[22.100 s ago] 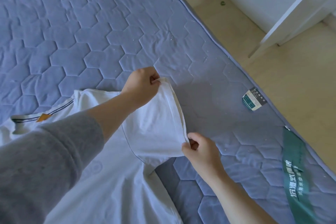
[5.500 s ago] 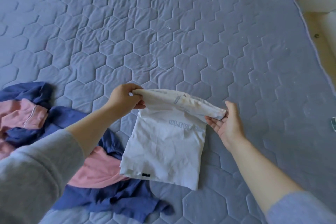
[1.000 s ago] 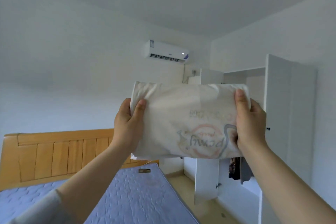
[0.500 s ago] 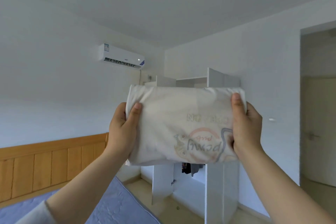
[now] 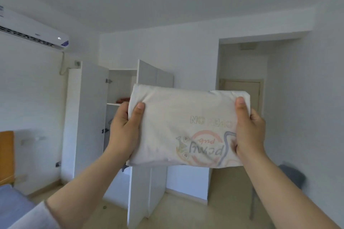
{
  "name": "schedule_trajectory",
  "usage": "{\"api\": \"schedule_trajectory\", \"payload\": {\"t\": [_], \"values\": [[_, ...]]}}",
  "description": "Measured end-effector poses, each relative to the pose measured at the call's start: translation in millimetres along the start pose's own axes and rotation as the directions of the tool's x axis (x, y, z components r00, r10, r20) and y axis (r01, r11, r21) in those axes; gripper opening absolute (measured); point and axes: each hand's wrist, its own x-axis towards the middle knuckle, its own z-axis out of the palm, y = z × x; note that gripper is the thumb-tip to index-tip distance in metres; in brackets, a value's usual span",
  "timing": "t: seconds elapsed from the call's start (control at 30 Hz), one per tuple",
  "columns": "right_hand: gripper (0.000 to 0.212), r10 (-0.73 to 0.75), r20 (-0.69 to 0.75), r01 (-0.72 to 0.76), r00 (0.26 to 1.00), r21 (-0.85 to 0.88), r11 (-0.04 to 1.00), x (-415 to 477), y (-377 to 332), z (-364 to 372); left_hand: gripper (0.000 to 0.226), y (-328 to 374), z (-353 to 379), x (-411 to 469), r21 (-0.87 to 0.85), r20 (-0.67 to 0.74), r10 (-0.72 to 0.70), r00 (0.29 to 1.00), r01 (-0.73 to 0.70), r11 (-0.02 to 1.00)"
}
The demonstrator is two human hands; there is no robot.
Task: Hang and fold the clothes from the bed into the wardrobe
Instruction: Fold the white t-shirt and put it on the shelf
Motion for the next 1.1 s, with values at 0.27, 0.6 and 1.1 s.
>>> {"api": "schedule_trajectory", "payload": {"t": [0.27,0.6,1.1], "values": [[0.053,-0.055,-0.101,0.047,0.993,-0.077,0.996,50,18,-81,0.025,-29,109,-4,-0.086,0.094,-0.021,0.995,0.029,0.996],[0.038,-0.141,-0.188,0.101,0.972,-0.209,0.973,110,78,-101,0.026,-116,196,38,-0.179,0.199,-0.026,0.980,0.063,0.982],[0.055,-0.163,-0.205,0.108,0.965,-0.254,0.961,238,212,-118,0.032,-250,334,116,-0.176,0.266,-0.096,0.959,0.146,0.974]]}}
